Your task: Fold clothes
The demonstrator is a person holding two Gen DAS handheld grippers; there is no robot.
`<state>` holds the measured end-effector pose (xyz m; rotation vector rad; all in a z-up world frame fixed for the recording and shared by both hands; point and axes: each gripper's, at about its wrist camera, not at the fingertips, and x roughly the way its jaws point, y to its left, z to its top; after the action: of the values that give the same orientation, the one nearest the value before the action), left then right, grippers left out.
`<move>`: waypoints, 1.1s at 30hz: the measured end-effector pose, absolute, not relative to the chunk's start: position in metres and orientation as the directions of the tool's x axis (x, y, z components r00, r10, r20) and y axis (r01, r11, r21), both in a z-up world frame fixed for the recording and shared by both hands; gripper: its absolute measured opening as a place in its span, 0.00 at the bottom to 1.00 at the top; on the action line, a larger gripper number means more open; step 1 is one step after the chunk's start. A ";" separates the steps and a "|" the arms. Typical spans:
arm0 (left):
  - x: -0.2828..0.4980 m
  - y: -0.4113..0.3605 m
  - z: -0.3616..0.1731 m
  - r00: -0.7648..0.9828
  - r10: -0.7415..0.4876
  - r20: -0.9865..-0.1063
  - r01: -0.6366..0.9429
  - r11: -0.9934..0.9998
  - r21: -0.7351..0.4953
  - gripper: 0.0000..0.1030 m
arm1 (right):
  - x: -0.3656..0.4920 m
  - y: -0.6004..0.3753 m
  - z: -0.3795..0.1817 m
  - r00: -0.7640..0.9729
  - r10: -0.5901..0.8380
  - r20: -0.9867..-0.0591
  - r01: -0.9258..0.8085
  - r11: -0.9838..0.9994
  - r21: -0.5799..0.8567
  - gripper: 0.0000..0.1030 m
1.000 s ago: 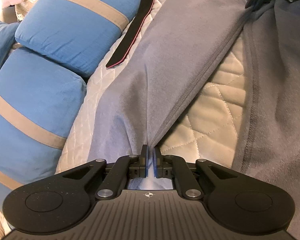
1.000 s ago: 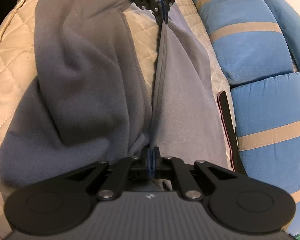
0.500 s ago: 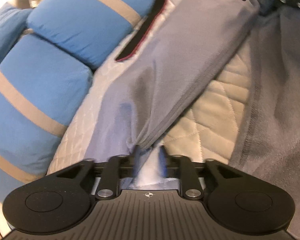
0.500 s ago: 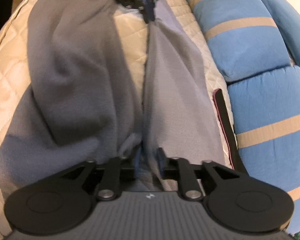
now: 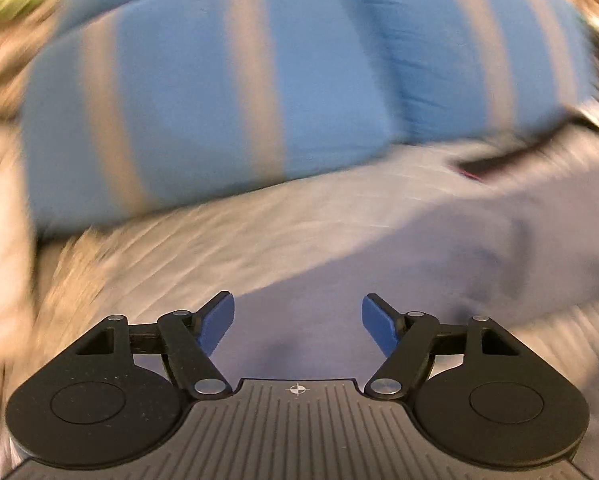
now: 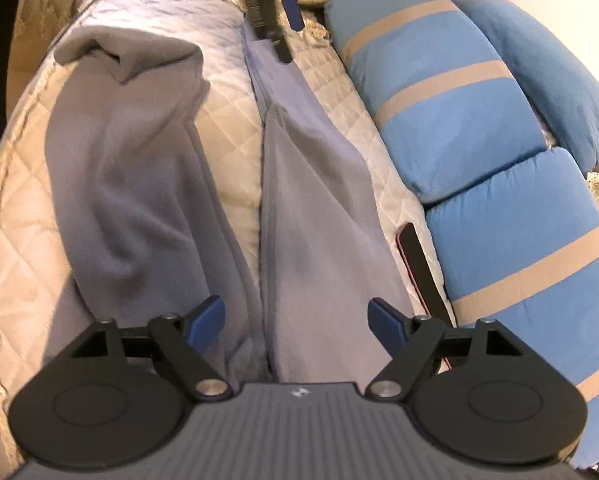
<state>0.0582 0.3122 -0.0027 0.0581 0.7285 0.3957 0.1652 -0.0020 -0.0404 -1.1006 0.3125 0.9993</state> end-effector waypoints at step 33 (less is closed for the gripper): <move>0.097 0.470 0.002 0.625 0.541 -0.563 -0.628 0.777 0.049 0.03 | 0.149 0.008 -0.049 0.566 0.539 -0.624 -0.761 0.049 -0.647 0.86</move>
<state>0.0969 0.4700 0.0024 -0.1574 0.5914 0.6732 0.1491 0.0084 -0.0490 -1.1494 0.2363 1.0043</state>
